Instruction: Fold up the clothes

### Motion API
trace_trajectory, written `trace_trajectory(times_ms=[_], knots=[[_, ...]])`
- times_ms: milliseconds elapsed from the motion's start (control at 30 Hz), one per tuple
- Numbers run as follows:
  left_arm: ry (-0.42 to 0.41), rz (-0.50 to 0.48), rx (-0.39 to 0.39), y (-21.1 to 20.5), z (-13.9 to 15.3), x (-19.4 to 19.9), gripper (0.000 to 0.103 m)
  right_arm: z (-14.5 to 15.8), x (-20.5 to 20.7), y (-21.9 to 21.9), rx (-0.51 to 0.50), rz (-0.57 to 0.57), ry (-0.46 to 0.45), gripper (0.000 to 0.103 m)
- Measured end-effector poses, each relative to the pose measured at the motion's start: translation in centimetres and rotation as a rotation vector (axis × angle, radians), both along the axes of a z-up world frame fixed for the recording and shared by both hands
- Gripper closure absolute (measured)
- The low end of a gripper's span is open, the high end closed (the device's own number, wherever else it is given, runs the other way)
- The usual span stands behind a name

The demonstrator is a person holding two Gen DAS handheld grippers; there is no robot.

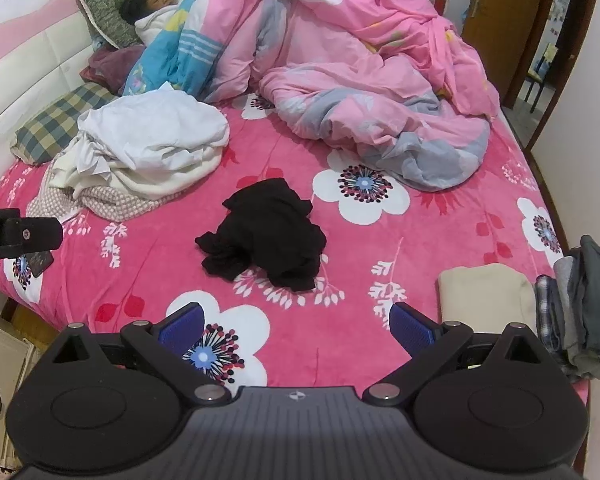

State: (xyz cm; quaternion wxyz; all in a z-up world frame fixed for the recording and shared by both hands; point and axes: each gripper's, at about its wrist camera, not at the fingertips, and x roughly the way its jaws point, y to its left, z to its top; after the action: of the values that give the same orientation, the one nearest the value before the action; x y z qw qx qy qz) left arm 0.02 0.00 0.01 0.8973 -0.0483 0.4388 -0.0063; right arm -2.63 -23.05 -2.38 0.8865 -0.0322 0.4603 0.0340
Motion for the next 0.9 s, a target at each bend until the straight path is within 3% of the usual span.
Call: trace_trajectory(times_ms=[333,900], knots=[[0.006,0.014,0.006,0.4,-0.5,0.2,0.002,-0.3,0.2,0.2,-0.002,-0.008,-0.005,0.002],[0.048,0.027,-0.049,1.3,-0.9,0.6,0.002,-0.5,0.8,0.0,0.007,-0.018,0.003,0.001]])
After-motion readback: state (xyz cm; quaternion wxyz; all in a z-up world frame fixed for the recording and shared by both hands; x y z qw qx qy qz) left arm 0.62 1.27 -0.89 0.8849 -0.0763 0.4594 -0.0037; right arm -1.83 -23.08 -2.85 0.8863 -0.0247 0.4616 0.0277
